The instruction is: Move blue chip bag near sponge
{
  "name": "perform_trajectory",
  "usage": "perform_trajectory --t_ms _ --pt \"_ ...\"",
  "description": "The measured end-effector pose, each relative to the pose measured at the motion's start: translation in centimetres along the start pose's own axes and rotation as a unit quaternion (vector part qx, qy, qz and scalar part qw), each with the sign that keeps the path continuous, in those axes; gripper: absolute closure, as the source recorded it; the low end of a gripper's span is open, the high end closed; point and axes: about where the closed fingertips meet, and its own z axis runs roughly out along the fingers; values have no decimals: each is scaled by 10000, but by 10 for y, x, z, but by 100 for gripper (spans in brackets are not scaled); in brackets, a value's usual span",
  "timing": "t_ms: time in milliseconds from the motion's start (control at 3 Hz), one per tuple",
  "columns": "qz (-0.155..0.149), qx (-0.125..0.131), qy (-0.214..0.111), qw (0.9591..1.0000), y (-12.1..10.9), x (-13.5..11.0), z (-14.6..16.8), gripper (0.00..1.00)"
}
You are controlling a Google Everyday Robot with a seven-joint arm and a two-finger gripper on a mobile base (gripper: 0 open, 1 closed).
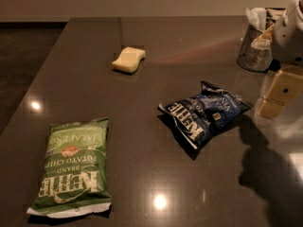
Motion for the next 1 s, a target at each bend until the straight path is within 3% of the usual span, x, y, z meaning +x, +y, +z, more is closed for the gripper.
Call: perform_trajectory --t_ms 667,1000 --pt "-128 -142 -110 9998 4 -8 14 0" --pt "-317 -298 -257 9987 6 -21 44 0"
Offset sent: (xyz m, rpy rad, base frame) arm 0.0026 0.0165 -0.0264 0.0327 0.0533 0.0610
